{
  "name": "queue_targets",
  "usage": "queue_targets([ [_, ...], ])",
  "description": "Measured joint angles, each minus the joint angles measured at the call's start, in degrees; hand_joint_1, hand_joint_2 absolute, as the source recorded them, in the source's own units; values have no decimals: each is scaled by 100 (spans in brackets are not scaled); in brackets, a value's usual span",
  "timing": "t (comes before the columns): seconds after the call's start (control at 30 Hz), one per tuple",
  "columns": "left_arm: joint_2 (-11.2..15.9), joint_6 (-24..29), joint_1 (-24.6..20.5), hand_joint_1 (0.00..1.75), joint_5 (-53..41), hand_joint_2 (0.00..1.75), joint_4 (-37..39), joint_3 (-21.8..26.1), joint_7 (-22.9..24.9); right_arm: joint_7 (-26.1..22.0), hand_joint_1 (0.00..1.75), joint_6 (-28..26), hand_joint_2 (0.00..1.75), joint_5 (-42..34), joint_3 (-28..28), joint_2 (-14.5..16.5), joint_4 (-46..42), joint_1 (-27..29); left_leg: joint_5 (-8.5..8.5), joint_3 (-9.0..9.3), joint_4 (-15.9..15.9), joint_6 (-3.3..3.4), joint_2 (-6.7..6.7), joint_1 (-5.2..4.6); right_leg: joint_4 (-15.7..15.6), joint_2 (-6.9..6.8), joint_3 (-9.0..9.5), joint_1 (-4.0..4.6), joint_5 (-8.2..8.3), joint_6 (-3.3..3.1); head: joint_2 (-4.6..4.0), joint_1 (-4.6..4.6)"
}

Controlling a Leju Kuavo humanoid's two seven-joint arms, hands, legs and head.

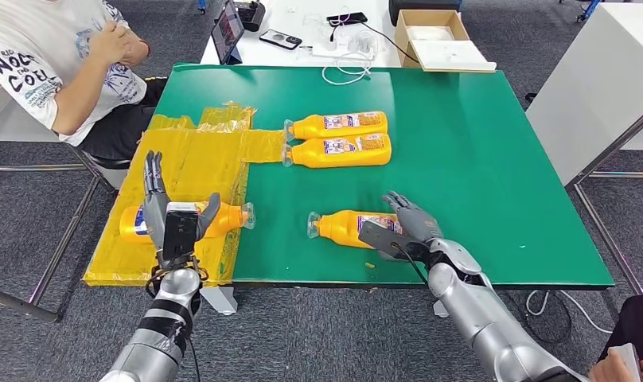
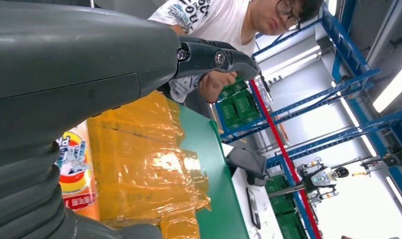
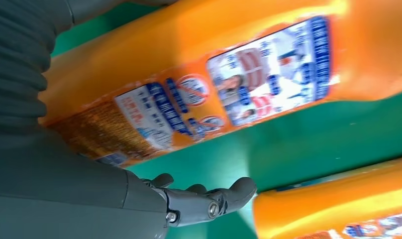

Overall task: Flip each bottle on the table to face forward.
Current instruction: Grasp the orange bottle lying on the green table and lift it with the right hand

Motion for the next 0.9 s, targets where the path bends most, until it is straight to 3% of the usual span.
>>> queue_targets([
  [0.03, 4, 0, -2, 0, 16, 175, 30, -21, 0, 43, 139, 48, 175, 1, 6, -34, 5, -13, 0, 2, 0, 0, -1, 0, -1, 0, 2, 0, 0, 0, 0, -1],
  [0.07, 8, 0, -3, 0, 34, 175, 56, -40, -1, 85, 165, 96, 175, 1, 11, -68, 9, -25, 0, 5, 0, 0, -1, 0, -1, -1, 6, -1, 0, 0, 0, 0],
  [0.1, 10, 0, -6, 0, 55, 175, 80, -55, -1, 118, 175, 136, 175, -1, 16, -99, 14, -35, -1, 8, 0, 1, -1, -1, -2, -1, 9, -1, 0, 0, 0, -1],
  [0.73, 21, 0, -113, 0, 280, 175, 379, -326, -2, 43, 175, 521, 175, -267, 168, -316, 160, -179, -2, 39, 0, 1, 1, 0, -3, 0, 35, 2, -1, 0, 0, 0],
  [0.83, 23, -6, -112, 0, 350, 175, 403, -368, -2, -261, 175, 92, 175, -532, 138, -253, 94, -37, -3, 37, 0, 0, 2, 2, -3, 1, 38, 5, 0, 0, 0, 1],
  [0.9, 15, -76, -109, 0, 464, 175, 408, -388, -2, -597, 175, -601, 175, -686, 29, -89, -135, 237, -5, 33, -1, -2, 6, 3, -2, 3, 34, 8, 0, 0, 0, 1],
])
